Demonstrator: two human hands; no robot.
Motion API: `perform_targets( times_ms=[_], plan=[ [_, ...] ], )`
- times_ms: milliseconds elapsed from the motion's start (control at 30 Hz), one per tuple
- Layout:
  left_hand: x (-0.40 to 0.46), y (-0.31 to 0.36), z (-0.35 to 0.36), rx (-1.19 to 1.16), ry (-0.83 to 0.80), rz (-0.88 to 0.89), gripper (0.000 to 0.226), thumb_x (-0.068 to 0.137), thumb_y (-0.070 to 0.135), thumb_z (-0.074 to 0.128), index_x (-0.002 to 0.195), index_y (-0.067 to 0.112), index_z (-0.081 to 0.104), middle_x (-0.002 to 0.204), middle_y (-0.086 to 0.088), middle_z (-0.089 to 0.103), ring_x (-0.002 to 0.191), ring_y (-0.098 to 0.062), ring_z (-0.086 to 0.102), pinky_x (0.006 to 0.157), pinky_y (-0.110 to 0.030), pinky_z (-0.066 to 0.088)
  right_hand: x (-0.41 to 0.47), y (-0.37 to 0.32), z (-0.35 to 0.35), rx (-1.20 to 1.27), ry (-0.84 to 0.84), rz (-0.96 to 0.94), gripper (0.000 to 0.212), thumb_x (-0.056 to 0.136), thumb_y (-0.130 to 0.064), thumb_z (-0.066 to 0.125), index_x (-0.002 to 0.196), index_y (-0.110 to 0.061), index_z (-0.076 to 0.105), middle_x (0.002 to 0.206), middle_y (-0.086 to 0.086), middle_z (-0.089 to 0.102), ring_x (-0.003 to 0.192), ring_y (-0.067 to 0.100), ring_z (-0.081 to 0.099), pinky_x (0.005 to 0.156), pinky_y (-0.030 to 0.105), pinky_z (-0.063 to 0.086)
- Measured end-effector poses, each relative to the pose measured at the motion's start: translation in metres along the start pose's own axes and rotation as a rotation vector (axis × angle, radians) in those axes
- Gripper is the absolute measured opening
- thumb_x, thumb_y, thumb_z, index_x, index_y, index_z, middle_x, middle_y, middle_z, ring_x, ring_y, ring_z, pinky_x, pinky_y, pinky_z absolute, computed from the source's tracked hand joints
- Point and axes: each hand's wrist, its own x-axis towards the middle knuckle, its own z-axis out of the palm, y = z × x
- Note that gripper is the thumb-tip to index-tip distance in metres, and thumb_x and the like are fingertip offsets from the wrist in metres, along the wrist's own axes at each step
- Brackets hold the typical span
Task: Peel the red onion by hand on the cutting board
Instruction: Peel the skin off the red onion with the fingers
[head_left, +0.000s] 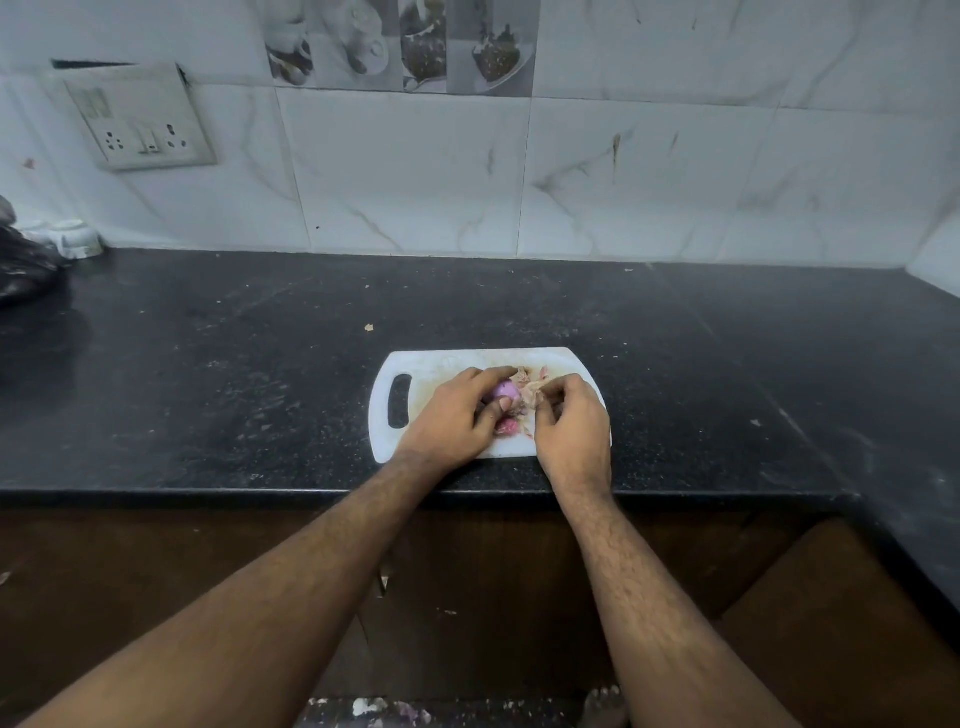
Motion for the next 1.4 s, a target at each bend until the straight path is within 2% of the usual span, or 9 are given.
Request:
perform_targets(
  times_ms=[67, 100, 233, 500, 767, 1100, 1300, 1400],
  plan=[
    [0.0009, -0.0002, -0.0002, 0.002, 0.004, 0.007, 0.038, 0.099, 0.028, 0.062, 0.136, 0.018, 0.061, 0.114, -0.002, 0.07, 0.101, -0.013, 0.063, 0.095, -0.033, 0.051, 0.0001, 0.0002, -0.0019, 0.029, -0.023, -0.039, 0.024, 0.098, -0.013, 0.062, 0.121, -0.019, 0.062, 0.116, -0.009, 0.064, 0.097, 0.005, 0.06, 0.083, 0.024, 0.05],
    [0.0014, -0.0007, -0.0001, -0.001, 0.005, 0.007, 0.036, 0.097, 0.03, 0.064, 0.132, 0.018, 0.062, 0.114, -0.001, 0.07, 0.101, -0.013, 0.064, 0.095, -0.034, 0.052, 0.0003, 0.0005, -0.0025, 0.051, -0.043, -0.053, 0.022, 0.1, -0.016, 0.06, 0.121, -0.022, 0.063, 0.115, -0.011, 0.066, 0.096, 0.004, 0.06, 0.084, 0.023, 0.05],
    [0.0013, -0.0021, 0.0003, -0.015, 0.004, -0.023, 0.029, 0.093, 0.034, 0.072, 0.117, 0.021, 0.063, 0.107, 0.004, 0.07, 0.097, -0.013, 0.065, 0.089, -0.034, 0.054, 0.001, 0.0034, -0.0019, 0.111, -0.14, -0.041, 0.01, 0.1, -0.033, 0.061, 0.104, -0.03, 0.069, 0.09, -0.018, 0.071, 0.084, 0.002, 0.066, 0.079, 0.032, 0.057],
    [0.0009, -0.0006, -0.0018, -0.048, 0.003, -0.063, 0.026, 0.089, 0.035, 0.077, 0.097, 0.025, 0.055, 0.095, 0.004, 0.067, 0.088, -0.013, 0.062, 0.077, -0.028, 0.05, 0.0062, 0.0057, -0.0037, 0.208, -0.186, 0.012, 0.005, 0.096, -0.029, 0.069, 0.096, -0.029, 0.074, 0.082, -0.017, 0.073, 0.079, 0.0, 0.069, 0.08, 0.033, 0.06],
    [-0.0003, 0.0026, -0.0021, -0.069, -0.019, -0.077, 0.032, 0.088, 0.035, 0.079, 0.094, 0.016, 0.054, 0.094, 0.0, 0.068, 0.087, -0.018, 0.064, 0.078, -0.041, 0.054, 0.0067, 0.0065, -0.0049, 0.296, -0.19, 0.032, 0.006, 0.095, -0.029, 0.072, 0.094, -0.025, 0.076, 0.08, -0.013, 0.076, 0.075, 0.002, 0.071, 0.075, 0.028, 0.06],
    [-0.0009, 0.0047, -0.0035, -0.072, -0.026, -0.07, 0.031, 0.087, 0.034, 0.08, 0.093, 0.019, 0.053, 0.095, 0.001, 0.068, 0.088, -0.017, 0.063, 0.078, -0.041, 0.055, 0.007, 0.0072, -0.0069, 0.358, -0.169, 0.053, 0.006, 0.092, -0.022, 0.075, 0.094, -0.019, 0.081, 0.081, -0.011, 0.077, 0.077, 0.003, 0.072, 0.077, 0.027, 0.06],
    [-0.0007, 0.0064, -0.0035, -0.072, -0.021, -0.088, 0.031, 0.087, 0.033, 0.08, 0.094, 0.018, 0.054, 0.096, 0.001, 0.068, 0.089, -0.017, 0.064, 0.08, -0.04, 0.055, 0.0046, 0.0047, -0.0052, 0.256, -0.13, 0.041, 0.007, 0.093, -0.022, 0.072, 0.088, -0.025, 0.076, 0.075, -0.014, 0.073, 0.072, 0.0, 0.069, 0.071, 0.023, 0.058],
    [0.0002, 0.0062, -0.0036, -0.068, -0.021, -0.093, 0.032, 0.086, 0.035, 0.081, 0.095, 0.018, 0.055, 0.097, 0.001, 0.069, 0.089, -0.016, 0.065, 0.08, -0.039, 0.056, 0.0038, 0.0036, -0.0051, 0.234, -0.066, 0.048, 0.014, 0.1, -0.024, 0.063, 0.1, -0.019, 0.075, 0.083, -0.013, 0.073, 0.077, 0.002, 0.067, 0.07, 0.02, 0.053]
  ],
)
